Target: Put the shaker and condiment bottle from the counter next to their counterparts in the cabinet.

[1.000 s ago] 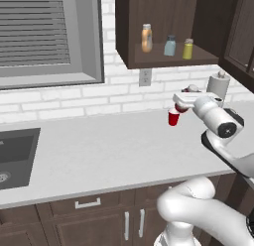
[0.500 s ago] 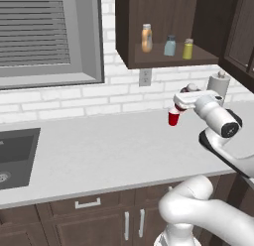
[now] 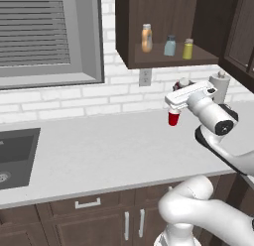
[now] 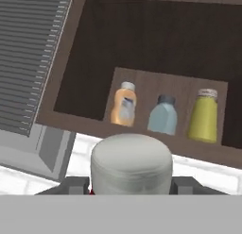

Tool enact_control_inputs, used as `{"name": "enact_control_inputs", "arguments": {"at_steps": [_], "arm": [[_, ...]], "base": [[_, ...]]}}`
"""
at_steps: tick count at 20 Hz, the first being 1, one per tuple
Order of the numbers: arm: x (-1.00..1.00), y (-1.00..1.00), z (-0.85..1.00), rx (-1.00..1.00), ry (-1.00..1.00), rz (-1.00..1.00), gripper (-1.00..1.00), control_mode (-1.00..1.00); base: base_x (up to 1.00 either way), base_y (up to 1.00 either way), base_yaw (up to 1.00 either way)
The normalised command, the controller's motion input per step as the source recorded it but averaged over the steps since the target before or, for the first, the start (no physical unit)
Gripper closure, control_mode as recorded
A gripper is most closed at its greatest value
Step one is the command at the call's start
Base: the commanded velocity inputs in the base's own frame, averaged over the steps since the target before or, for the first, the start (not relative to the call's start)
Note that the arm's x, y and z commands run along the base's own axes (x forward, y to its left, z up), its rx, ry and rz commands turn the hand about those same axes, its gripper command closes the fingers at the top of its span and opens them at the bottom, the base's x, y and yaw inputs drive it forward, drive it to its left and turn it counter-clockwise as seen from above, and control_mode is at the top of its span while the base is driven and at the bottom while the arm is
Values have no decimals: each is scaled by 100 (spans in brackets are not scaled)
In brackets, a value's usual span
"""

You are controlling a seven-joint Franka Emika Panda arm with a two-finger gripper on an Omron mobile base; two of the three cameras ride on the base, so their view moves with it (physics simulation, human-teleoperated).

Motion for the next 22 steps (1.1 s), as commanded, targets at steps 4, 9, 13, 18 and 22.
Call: {"name": "enact_control_inputs", "arguments": {"at_steps": [4,9,13,18,22], "arm": [[-28,2,75,-8,0,0,100,-100],[-22,0,82,6,2,0,100,-100],[-28,0,78,4,4,0,100,-100],[-29,-1,70,7,12,0,100,-100],[-15,-14,68,16,22,0,100,-100]], "base": [[0,0,0],[0,0,0],[0,0,0],[0,0,0],[0,0,0]]}}
